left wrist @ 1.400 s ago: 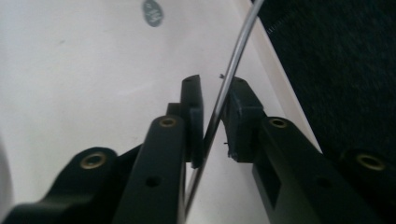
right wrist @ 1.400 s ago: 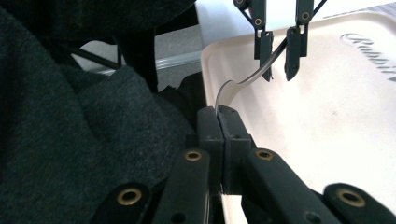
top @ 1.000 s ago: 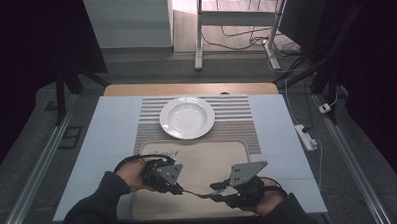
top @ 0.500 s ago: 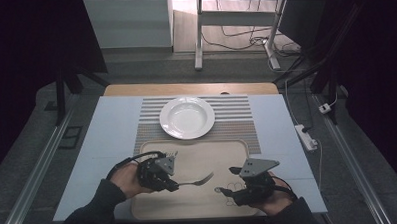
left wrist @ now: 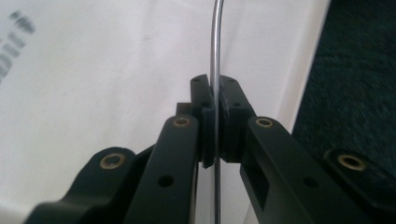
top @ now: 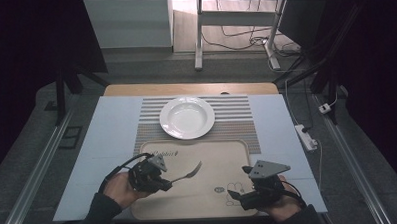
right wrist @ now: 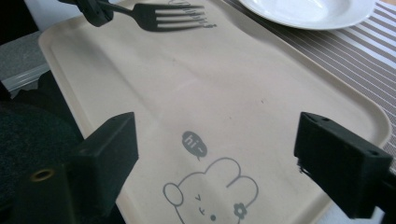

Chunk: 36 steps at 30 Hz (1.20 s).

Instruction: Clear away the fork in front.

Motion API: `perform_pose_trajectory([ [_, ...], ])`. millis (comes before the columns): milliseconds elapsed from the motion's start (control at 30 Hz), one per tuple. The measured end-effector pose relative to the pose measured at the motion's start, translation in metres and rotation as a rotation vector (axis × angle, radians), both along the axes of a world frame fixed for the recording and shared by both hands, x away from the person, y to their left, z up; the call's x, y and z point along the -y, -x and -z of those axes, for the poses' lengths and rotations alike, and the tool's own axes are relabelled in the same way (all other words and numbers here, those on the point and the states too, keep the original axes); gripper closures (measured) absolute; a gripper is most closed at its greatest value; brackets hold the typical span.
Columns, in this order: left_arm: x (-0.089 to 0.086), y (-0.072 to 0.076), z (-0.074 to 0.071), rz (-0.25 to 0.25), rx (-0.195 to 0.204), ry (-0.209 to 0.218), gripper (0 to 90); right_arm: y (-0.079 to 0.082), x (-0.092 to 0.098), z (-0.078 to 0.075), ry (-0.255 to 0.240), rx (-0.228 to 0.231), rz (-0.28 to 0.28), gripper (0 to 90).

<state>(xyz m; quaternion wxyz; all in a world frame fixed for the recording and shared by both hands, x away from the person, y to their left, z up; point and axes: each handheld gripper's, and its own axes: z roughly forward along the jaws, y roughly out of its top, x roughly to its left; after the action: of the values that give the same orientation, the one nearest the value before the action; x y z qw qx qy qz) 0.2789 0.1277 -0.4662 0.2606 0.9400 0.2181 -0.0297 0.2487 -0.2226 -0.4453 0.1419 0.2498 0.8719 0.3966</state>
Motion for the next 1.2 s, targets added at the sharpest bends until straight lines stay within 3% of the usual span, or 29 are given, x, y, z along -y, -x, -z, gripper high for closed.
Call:
perform_pose_trajectory([
  [133, -0.005, 0.004, 0.004, -0.131, -0.011, 0.012, 86.2, 0.001, 0.007, 0.002, 0.002, -0.003, 0.03, 9.7],
  [467, -0.018, 0.01, 0.013, -0.403, -0.015, 0.048, 86.1, 0.005, 0.02, 0.005, 0.04, 0.011, 0.079, 9.7],
  [567, -0.026, 0.009, 0.017, -0.503, -0.061, 0.086, 86.1, 0.006, 0.022, 0.007, 0.056, 0.017, 0.084, 9.7],
  [600, -0.028, 0.009, 0.019, -0.534, -0.074, 0.087, 86.1, 0.007, 0.023, 0.007, 0.062, 0.019, 0.084, 9.7],
  [633, -0.028, 0.009, 0.019, -0.534, -0.074, 0.087, 86.1, 0.007, 0.023, 0.008, 0.065, 0.017, 0.086, 9.7],
  [667, -0.03, 0.01, 0.023, -0.589, -0.097, 0.084, 86.1, 0.007, 0.024, 0.008, 0.069, 0.016, 0.087, 9.7],
  [733, -0.031, 0.01, 0.028, -0.632, -0.118, 0.076, 86.1, 0.008, 0.024, 0.009, 0.068, 0.014, 0.09, 9.7],
  [967, -0.033, 0.006, 0.041, -0.722, -0.138, 0.009, 85.9, 0.009, 0.026, 0.01, 0.083, 0.016, 0.091, 9.8],
  [1100, -0.031, 0.006, 0.046, -0.725, -0.142, -0.036, 85.7, 0.009, 0.027, 0.011, 0.087, 0.012, 0.092, 9.8],
  [1200, -0.031, 0.006, 0.046, -0.722, -0.132, -0.032, 85.1, 0.009, 0.028, 0.011, 0.088, 0.011, 0.09, 9.8],
])
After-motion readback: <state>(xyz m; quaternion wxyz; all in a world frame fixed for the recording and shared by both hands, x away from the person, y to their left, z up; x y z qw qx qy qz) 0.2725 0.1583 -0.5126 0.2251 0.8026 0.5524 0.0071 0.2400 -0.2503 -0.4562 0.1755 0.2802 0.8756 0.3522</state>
